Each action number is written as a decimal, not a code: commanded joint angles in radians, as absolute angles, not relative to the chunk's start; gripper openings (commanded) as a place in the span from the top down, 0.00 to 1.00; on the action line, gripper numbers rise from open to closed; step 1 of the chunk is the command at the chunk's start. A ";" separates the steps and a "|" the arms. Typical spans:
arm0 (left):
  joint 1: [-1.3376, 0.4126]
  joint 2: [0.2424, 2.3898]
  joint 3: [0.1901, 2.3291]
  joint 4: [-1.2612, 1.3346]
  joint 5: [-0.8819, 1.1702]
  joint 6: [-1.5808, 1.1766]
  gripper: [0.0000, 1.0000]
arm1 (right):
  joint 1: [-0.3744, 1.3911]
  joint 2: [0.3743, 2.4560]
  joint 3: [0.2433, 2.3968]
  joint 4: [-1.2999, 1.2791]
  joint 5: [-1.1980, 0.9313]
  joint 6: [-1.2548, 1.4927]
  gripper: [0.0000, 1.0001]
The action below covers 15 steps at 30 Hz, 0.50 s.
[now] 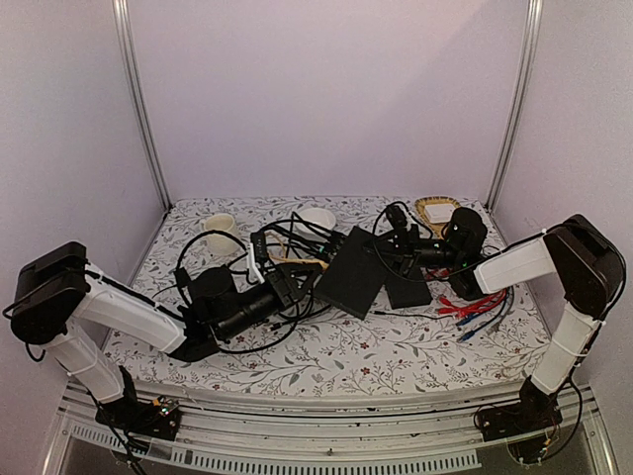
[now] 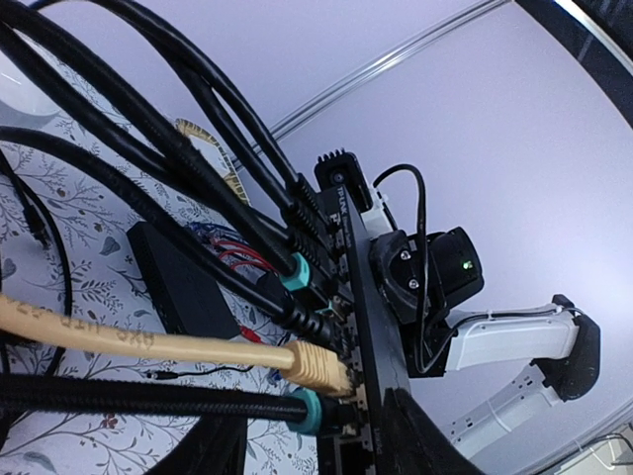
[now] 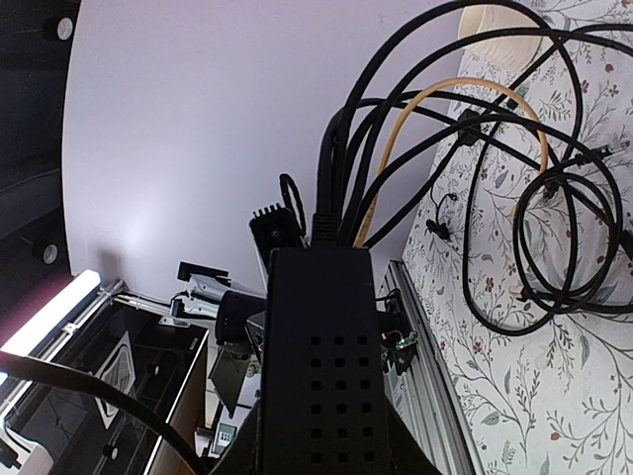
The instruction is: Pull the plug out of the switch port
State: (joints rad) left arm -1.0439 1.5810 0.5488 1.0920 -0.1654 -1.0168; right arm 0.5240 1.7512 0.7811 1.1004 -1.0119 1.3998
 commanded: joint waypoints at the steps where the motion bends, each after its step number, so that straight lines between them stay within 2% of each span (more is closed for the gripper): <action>1: -1.060 1.567 0.572 1.081 -0.155 -0.993 0.52 | 0.532 1.707 0.808 1.226 -0.993 1.411 0.98; 15: -1.060 1.577 0.599 1.047 -0.156 -0.986 0.58 | 0.533 1.716 0.819 1.232 -0.995 1.414 0.98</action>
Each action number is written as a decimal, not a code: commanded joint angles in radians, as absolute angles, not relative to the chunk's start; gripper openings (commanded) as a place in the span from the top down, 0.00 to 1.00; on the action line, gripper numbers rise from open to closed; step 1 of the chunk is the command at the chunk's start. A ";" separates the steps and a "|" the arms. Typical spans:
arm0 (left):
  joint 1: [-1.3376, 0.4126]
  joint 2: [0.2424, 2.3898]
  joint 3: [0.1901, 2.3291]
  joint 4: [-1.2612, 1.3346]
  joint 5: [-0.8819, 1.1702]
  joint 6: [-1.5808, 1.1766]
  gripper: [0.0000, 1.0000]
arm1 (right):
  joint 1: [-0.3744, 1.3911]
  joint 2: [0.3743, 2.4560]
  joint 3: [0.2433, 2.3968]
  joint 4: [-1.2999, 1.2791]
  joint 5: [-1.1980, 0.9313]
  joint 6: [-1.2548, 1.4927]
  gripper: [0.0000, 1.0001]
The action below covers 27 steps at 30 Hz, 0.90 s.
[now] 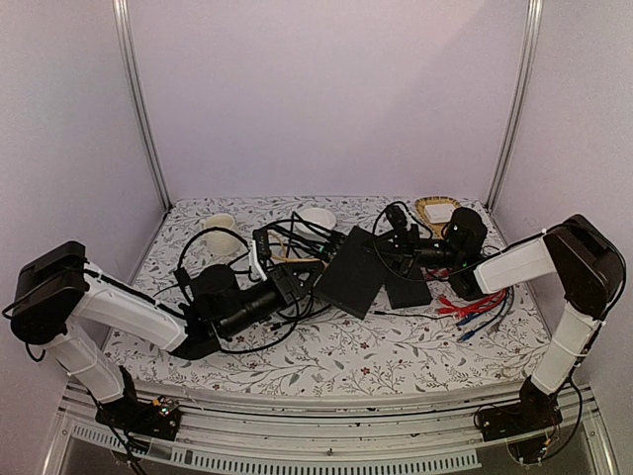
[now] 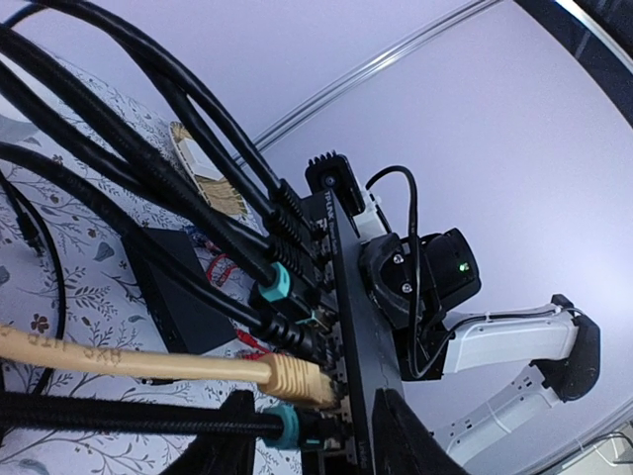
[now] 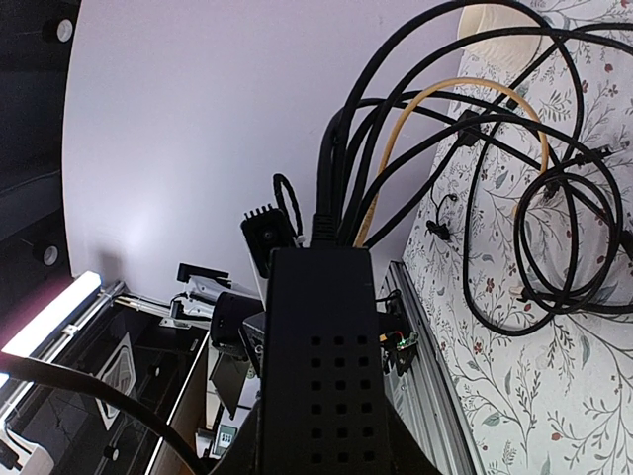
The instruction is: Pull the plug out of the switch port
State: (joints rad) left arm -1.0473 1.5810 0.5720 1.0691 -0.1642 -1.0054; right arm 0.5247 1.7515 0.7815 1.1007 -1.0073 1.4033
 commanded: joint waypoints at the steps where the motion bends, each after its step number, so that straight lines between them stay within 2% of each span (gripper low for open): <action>1: -1.061 1.577 0.602 1.043 -0.155 -0.986 0.58 | 0.533 1.717 0.819 1.231 -0.995 1.414 0.98; 27: -1.063 1.557 0.611 0.961 -0.190 -1.012 0.68 | 0.533 1.720 0.817 1.236 -0.993 1.416 0.98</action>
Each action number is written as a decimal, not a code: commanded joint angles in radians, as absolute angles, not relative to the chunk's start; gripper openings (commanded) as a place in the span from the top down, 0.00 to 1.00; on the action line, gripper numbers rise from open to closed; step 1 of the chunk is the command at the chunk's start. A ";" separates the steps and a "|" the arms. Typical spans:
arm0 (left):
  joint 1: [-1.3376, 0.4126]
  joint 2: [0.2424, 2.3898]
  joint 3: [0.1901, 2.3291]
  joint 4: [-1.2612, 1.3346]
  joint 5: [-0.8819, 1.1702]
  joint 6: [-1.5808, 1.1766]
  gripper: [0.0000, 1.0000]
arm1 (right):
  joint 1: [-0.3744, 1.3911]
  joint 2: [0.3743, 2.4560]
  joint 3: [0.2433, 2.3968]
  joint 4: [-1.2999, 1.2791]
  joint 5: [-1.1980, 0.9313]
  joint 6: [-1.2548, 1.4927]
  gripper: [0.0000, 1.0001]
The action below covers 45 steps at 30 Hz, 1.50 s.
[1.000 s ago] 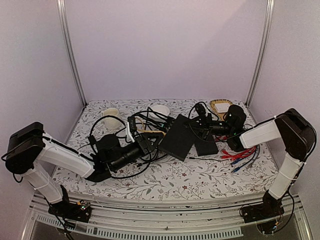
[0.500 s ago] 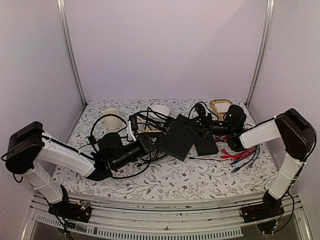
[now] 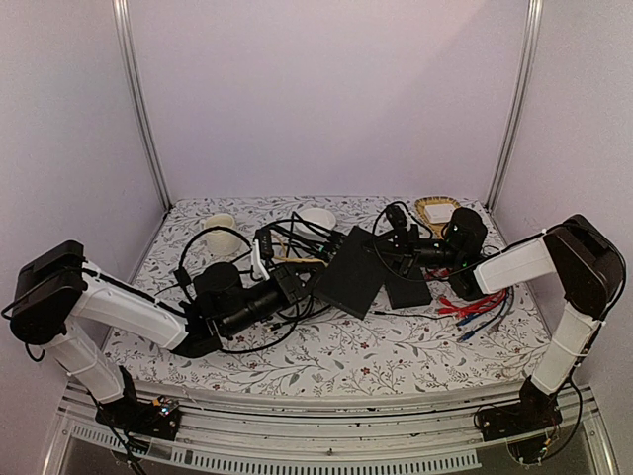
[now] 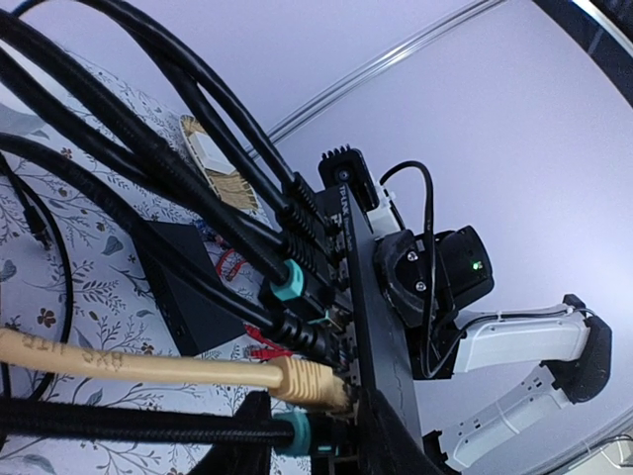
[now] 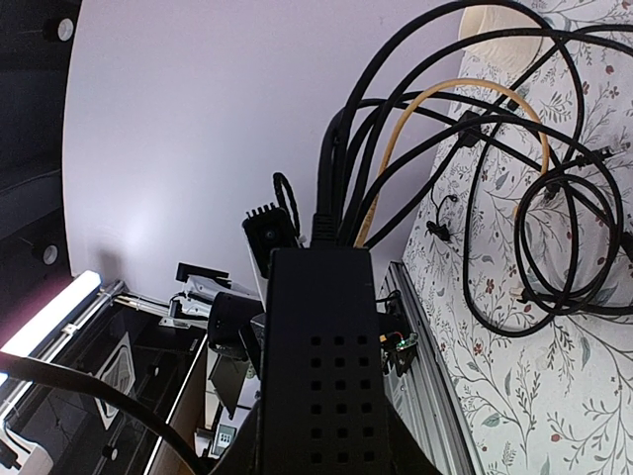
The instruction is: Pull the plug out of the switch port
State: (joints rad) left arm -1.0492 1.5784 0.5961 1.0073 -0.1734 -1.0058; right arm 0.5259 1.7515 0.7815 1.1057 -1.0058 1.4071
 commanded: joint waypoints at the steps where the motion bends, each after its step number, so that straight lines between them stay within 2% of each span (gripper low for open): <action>1: -1.063 1.556 0.612 0.956 -0.191 -1.015 0.69 | 0.533 1.718 0.815 1.237 -0.993 1.417 0.98; 10: -1.067 1.551 0.615 0.935 -0.185 -1.032 0.72 | 0.534 1.725 0.823 1.239 -0.993 1.416 0.98; 20: -1.067 1.546 0.627 0.907 -0.185 -1.023 0.81 | 0.534 1.732 0.834 1.235 -0.998 1.417 0.98; 28: -1.068 1.545 0.631 0.894 -0.180 -1.023 0.83 | 0.534 1.740 0.845 1.235 -1.000 1.419 0.98; 33: -1.067 1.546 0.628 0.897 -0.177 -1.026 0.88 | 0.534 1.744 0.849 1.239 -1.000 1.422 0.99; 45: -1.067 1.559 0.560 1.006 -0.186 -1.084 0.91 | 0.533 1.746 0.846 1.244 -1.002 1.426 0.98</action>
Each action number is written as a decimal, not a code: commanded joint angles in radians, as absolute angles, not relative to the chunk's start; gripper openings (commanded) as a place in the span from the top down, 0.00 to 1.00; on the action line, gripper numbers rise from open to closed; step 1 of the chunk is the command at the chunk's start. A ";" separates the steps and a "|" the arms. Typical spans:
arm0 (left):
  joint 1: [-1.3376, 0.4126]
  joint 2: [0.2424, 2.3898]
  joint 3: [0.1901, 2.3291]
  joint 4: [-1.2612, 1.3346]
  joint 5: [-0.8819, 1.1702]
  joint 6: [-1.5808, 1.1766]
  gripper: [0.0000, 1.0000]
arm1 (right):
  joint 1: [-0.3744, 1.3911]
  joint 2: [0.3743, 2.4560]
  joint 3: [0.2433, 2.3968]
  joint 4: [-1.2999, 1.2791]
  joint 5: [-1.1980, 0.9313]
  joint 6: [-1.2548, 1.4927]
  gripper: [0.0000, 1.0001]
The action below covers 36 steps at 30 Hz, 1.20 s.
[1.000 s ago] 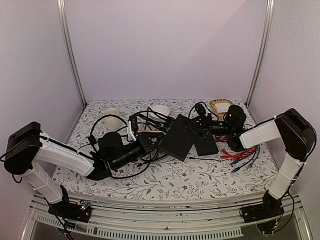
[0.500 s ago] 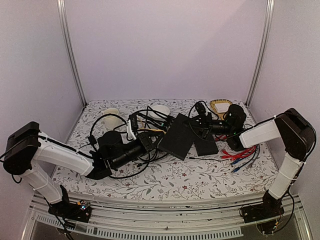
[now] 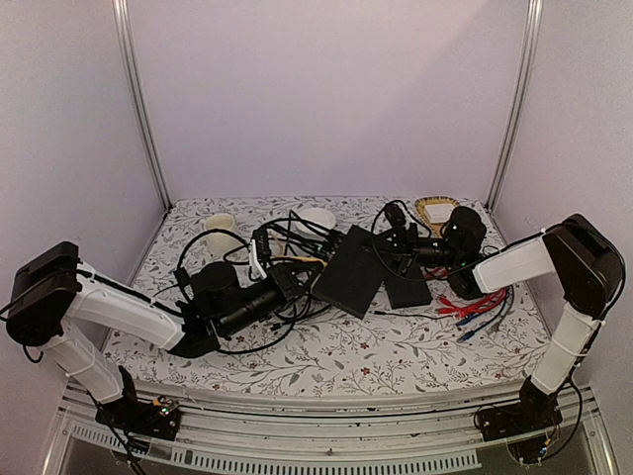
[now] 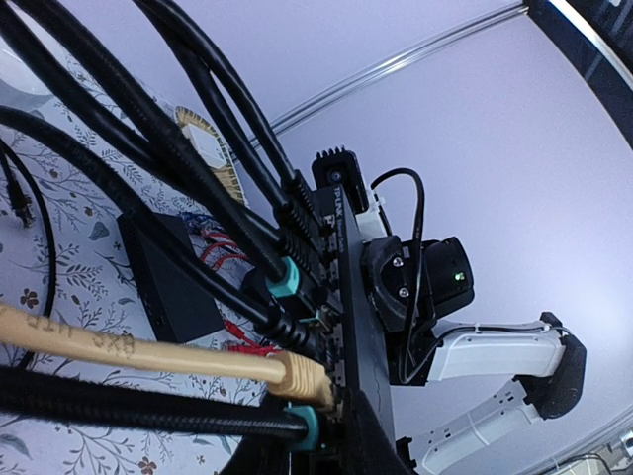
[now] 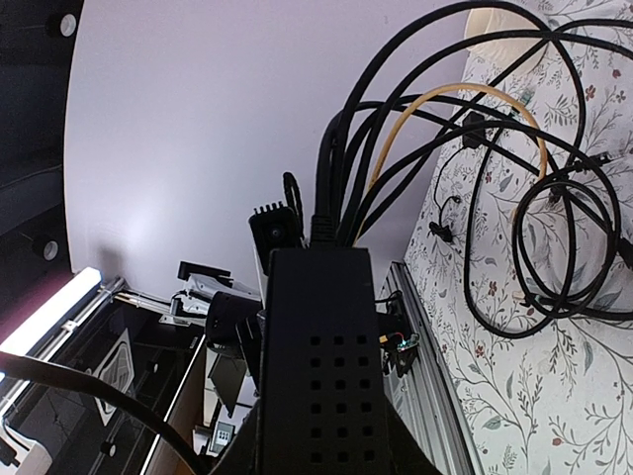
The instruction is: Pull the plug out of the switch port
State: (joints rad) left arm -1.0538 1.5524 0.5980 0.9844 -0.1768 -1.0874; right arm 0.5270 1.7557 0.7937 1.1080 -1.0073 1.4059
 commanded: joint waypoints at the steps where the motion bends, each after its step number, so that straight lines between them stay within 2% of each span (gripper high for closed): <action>1: -1.065 1.562 0.553 1.018 -0.188 -1.090 0.91 | 0.534 1.746 0.846 1.244 -1.002 1.426 0.98; 12: -1.066 1.586 0.514 1.101 -0.193 -1.106 1.00 | 0.533 1.747 0.851 1.239 -1.010 1.429 0.98; 18: -1.064 1.594 0.497 1.150 -0.204 -1.094 1.00 | 0.533 1.751 0.855 1.239 -1.017 1.434 0.98; 36: -1.066 1.519 0.515 0.984 -0.311 -1.094 1.00 | 0.524 1.731 0.854 1.151 -1.034 1.381 0.98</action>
State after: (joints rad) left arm -1.0718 1.5417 0.5213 1.0870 -0.2203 -1.1301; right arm 0.5449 1.7725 0.8104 1.0969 -1.0237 1.3930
